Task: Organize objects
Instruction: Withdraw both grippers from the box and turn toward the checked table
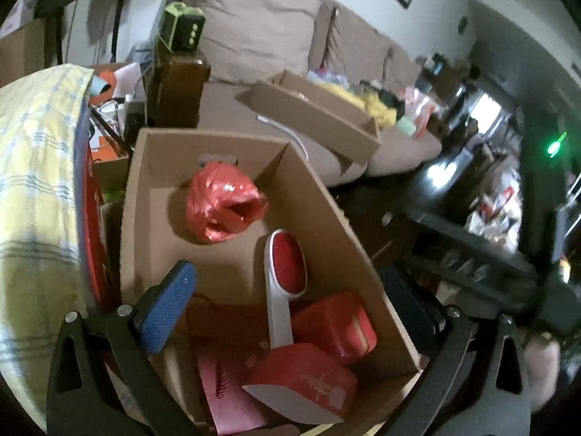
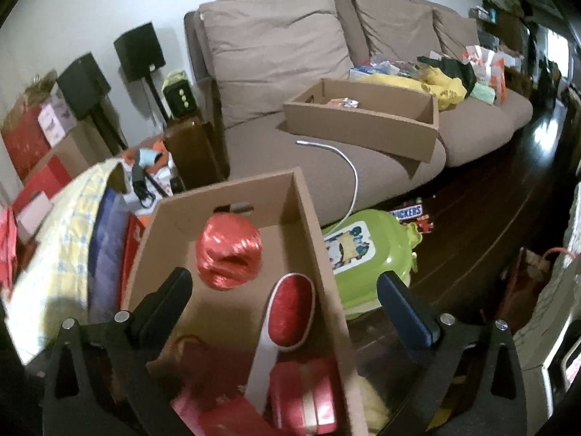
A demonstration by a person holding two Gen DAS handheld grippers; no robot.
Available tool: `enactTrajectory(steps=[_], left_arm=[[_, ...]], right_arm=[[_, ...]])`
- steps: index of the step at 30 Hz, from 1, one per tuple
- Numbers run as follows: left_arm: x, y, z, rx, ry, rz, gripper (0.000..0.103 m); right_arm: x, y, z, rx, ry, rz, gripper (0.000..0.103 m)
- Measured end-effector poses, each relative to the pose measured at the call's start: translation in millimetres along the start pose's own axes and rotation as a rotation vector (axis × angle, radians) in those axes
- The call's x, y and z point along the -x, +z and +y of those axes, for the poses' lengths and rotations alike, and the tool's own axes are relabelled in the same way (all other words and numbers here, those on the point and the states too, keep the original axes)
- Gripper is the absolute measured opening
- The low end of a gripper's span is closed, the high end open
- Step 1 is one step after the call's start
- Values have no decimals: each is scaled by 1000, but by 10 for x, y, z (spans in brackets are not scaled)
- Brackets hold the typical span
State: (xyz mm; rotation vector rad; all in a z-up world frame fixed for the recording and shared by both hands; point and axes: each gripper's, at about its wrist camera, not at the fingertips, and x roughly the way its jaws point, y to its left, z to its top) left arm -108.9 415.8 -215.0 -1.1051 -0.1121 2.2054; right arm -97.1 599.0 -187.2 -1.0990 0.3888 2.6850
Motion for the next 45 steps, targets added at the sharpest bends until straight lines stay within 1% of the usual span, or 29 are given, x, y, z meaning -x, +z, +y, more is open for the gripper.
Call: enactTrajectory(steps=[1,3,5,7,10,12,13,16,19,23,24,26,27,30,32,34,36,37,38,40,41,43,45], left_arm=[[34,18,-7,-14,12,-4,103],[164,37,-14,-41,19,-40,103],[324,54,-19,-74,51,-74,103],[478,74,-25,-95,104,-108,103],[680,128,21,-77,187,-156,103],[811,189,52,-58,256,-189,103],[881,215,52,-61,276,-202,103],[1056,258,71,-78,299,-220,103],[1241,283,111,-70,370,-191,103],[1556,338,253,-63,370,-172,103],[1674,391,320,-41,364,-163,103],[1919,496,450,2,351,-175,103],[2086,565,543,34,358,-186,103],[2548,699,878,121,398,-205,103],[2787,698,1100,153,424,-229,103],[3040,670,1343,170,456,-257,103],[3230,661,1555,147,446,-238,101],[3385,651,1689,142,454,-238,97],[3544,623,1815,155,485,-251,96],[3875,540,2060,205,558,-282,96],[4047,470,2181,231,580,-292,96],[4307,340,2404,265,595,-295,96],[4483,220,2575,260,607,-303,95]], right_arm=[[5,-3,3,-2,7,-1,102],[18,2,12,-7,18,-5,102],[37,13,24,-9,27,-8,102],[69,32,26,-21,44,-20,102],[121,66,44,-43,76,-21,102],[162,97,68,-45,97,-22,102],[187,114,84,-41,104,-26,102],[265,158,160,-18,142,-42,102],[323,173,230,-12,183,-49,102],[400,203,361,-10,245,-35,102],[436,226,400,-21,277,-20,102],[596,275,525,-42,369,-11,102],[717,286,615,-35,402,-24,102],[1006,277,892,3,422,-62,102],[1156,248,1133,25,462,-61,102],[1221,215,1385,46,504,-36,102],[1253,184,1685,49,546,14,102],[1271,172,1859,47,578,41,101],[1304,144,2057,52,624,62,100],[1362,73,2439,94,677,100,100],[1394,10,2706,135,694,118,98],[1416,-109,3144,201,711,148,96],[1369,-279,3627,266,716,201,87]])
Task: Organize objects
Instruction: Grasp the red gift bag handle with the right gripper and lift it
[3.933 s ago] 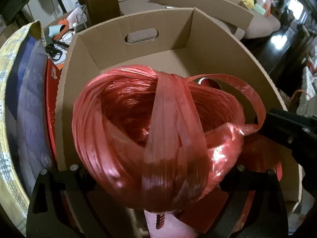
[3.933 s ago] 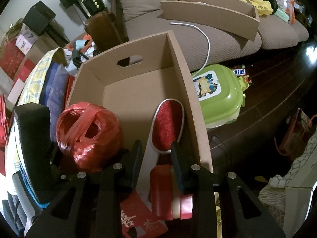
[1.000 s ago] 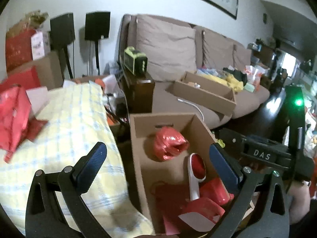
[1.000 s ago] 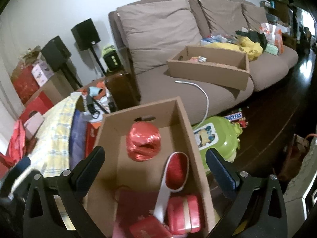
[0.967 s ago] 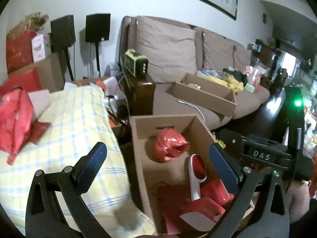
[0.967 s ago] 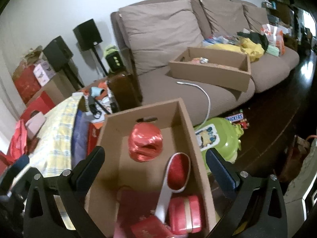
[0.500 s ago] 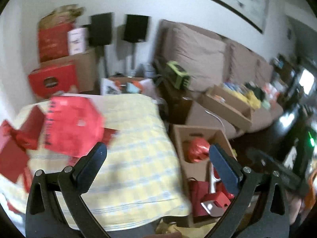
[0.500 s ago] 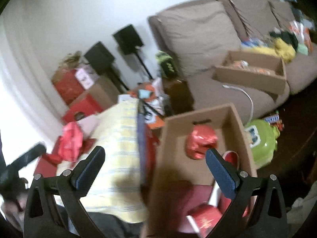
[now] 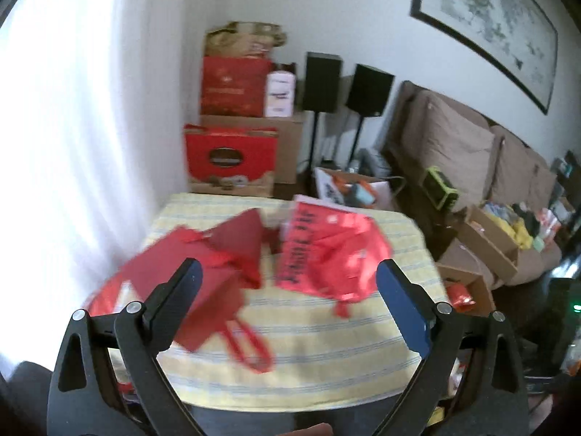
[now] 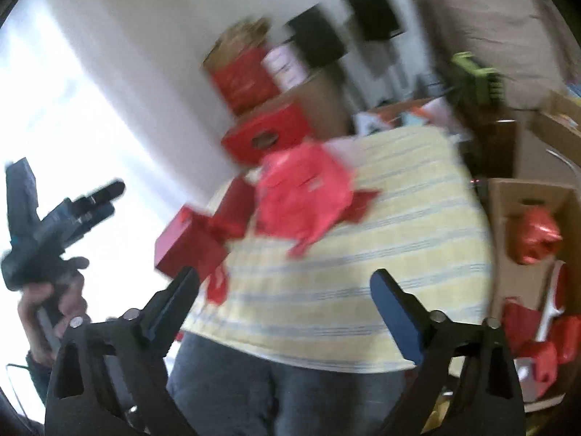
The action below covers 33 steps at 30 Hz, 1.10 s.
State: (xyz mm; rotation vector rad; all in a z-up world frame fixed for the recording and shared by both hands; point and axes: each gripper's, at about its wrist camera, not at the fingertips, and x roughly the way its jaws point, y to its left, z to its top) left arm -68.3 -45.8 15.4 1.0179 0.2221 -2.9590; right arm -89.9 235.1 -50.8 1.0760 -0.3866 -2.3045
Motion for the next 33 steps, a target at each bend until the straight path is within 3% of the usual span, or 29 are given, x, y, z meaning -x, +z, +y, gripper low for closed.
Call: enactTrajectory(steps=[4,6,10,14,17,19,20,22,23,25,29,33], left_arm=[[143,-102,406,-45,-20,-92,95],[143,-185,522,-94,-14,-91,95],[41,-289,617,-165,33,-78,95],[-92,-311,935,-51,1,-77,95],[-155,-342,1178,37,-42,-77,95],[-200,-373,1314,77,-56,-80,95],[-234,-375,1367,95,-59,-80,95],[-299,-395,1484,133,-64,-76,95],[-315,-399,1522,143,-66,-74,95],[-340,-414,1584,162,-70,-75,95],[-377,-416,1665,198,-58,-81,95],[-372,-413,1737,229,-61,-88,95]], right_arm=[[-776,-97,527,69,33,124,75],[-1158,-157,699,110,-11,182,61],[-1668,-219,857,147,-82,220,58],[-2044,-270,963,246,-219,226,58],[-2193,-372,1032,310,-247,241,58],[-2266,-457,1111,393,-290,245,51],[-2302,-532,1187,487,-337,230,38],[-2308,-613,1270,594,-393,205,25],[-2322,-636,1287,619,-429,210,5],[-2324,-660,1300,653,-494,195,2],[-2175,-587,1351,760,-696,34,1],[-1980,-330,1450,829,-808,-98,1]])
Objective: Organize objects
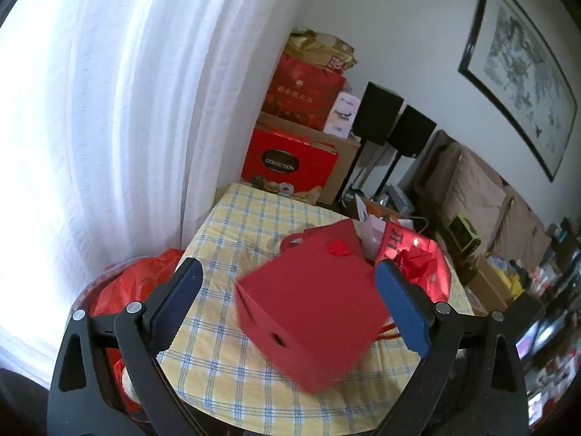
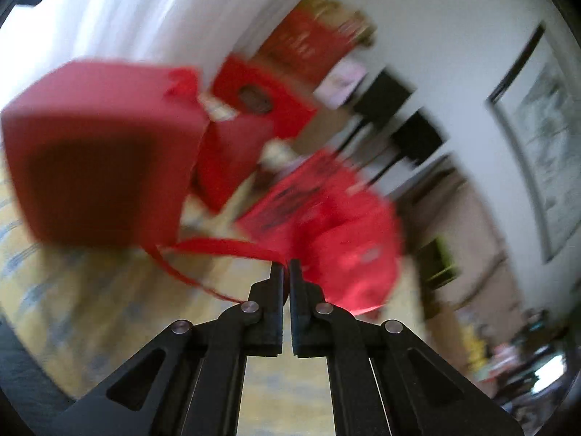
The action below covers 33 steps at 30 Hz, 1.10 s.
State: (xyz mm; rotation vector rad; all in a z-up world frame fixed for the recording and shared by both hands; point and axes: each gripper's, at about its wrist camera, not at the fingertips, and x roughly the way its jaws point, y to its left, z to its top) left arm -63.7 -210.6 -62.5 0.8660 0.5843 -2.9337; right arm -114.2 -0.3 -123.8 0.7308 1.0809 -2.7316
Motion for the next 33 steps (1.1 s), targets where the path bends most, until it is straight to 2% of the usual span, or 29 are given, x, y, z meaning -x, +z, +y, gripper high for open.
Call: enactTrajectory(steps=[3,7,11,19,22,28,33], left_arm=[[16,9,38,8,-4,-8,95],[24,17,67,20,-10,-12,95],[22,14,44,14,-19,-10,95],[57,18,57,22,-38,-10,95],[103,30,38,23,-56,-17,95],[158,73,31,37,-94,-32,96],[126,60,10,31,-96,-15,96]], right_arm=[[169,228,-385,-19,-22,-105,1],[670,570,-767,-58,-22,-268,1],[1155,663,-870,-96,-4,-341,1],[1390,588,-1078,-182,37,-367,1],[1332,687,-1185,-167,25,-349,1],[1523,916,-1446,-179,58,-409,1],[1547,1059,-1427,-179,155,-368,1]])
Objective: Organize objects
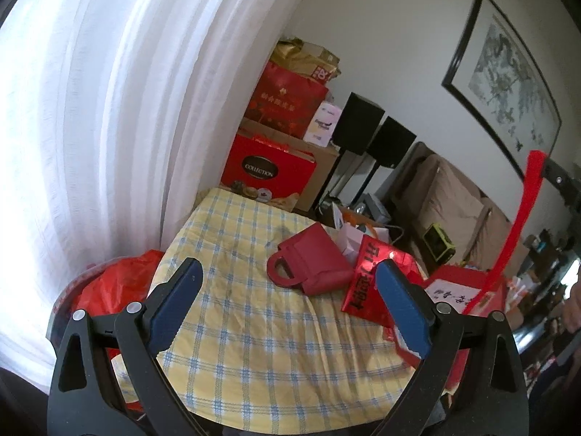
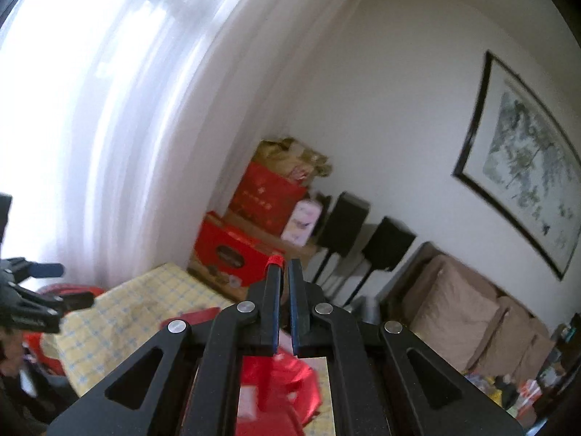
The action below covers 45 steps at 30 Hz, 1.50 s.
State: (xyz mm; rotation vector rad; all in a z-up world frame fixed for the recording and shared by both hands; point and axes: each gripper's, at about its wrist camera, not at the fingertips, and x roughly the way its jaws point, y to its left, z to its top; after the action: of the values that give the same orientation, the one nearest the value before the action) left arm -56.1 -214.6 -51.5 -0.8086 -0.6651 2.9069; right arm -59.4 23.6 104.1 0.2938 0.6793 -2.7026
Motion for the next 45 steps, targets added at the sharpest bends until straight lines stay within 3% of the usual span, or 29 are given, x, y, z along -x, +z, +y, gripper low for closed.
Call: enactTrajectory(steps=[4,17,21,24,28,30,36,39,40,42,45], left_arm=[[8,-14,18,-4,-12,7,96],[-8,-45,296,62,-14,21,96],[-98,-70,301,62,-23,56,96],[-160,-92,315,61,-12,72,96],[-191,-106,367,91,-18,77,96],[-228,-118,350,91,-18,94,96],[-406,-176,97,-1,-8,156,96],[-523,-334,-75,-94,-200,255,96],[-533,-389,-115,-139,-211,272,96],[-548,-487,-172,-209,-188,304,97],[-645,-619,-177,-234,-176,387,101]], right_arm=[[-206,-74,177,20,35,68,1],[-207,203,118,-61,82,50,1],[-278,-84,44,-118,138,121,1],[-210,-399,-37,-148,118,147,1],[-89,-720,-366,-268,168,192,2],[-50,-796,-502,-278,131,199,2],[-49,-960,-956,-365,99,219,3],[-49,-961,-1002,-358,89,218,3],[-50,-970,-999,-359,94,222,3],[-47,-1000,-986,-354,102,224,3],[-52,-1026,-971,-358,103,222,3]])
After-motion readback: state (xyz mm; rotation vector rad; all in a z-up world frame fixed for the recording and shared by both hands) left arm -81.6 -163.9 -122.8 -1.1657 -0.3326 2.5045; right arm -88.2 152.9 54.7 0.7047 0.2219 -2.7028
